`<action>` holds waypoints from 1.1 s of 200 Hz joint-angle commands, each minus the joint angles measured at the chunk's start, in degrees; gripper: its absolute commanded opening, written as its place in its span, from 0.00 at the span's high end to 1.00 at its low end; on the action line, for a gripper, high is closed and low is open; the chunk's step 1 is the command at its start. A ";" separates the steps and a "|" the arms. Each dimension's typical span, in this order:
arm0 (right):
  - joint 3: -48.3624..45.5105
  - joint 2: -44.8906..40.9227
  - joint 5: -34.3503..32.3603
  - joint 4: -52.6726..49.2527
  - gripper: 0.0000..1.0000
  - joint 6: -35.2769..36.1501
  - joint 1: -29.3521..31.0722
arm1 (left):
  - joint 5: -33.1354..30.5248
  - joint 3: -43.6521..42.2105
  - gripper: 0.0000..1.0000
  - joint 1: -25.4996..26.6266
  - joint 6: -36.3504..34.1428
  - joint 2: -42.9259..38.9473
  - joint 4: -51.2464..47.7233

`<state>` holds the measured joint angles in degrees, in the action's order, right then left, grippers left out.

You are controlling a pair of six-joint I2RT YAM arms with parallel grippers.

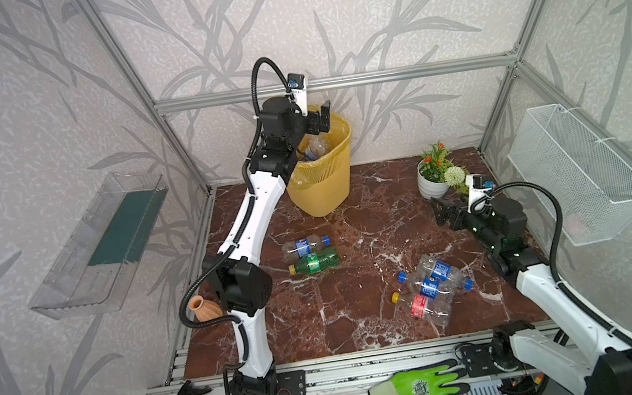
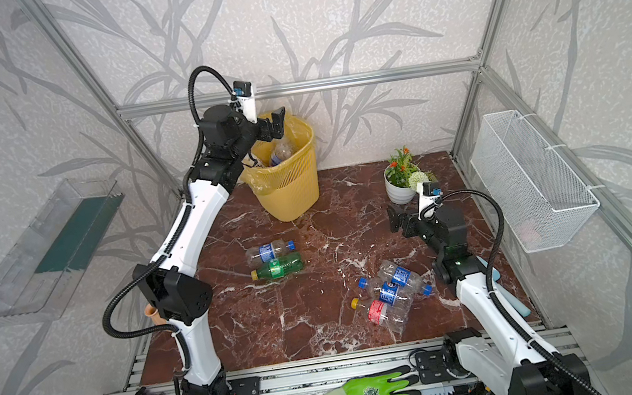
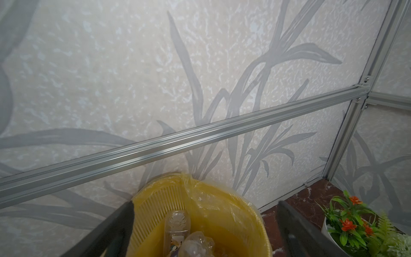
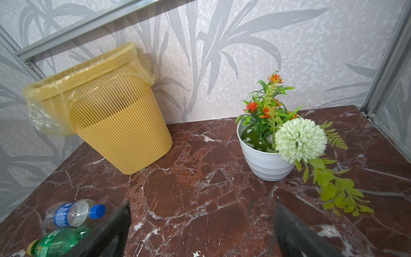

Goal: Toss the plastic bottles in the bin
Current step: 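Carry the blue-labelled bottle over the bin and release it with the left gripper, then draw the left arm back while the right gripper lowers onto the red-labelled bottle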

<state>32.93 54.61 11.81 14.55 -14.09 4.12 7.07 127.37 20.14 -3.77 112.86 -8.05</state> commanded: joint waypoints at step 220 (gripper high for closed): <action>1.70 -10.44 -14.26 -44.46 0.11 -15.67 23.48 | -16.22 -86.89 0.01 18.07 11.90 -60.21 14.89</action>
<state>32.03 45.34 3.38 -22.46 -26.24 21.85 -7.03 40.64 38.20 7.35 54.15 9.32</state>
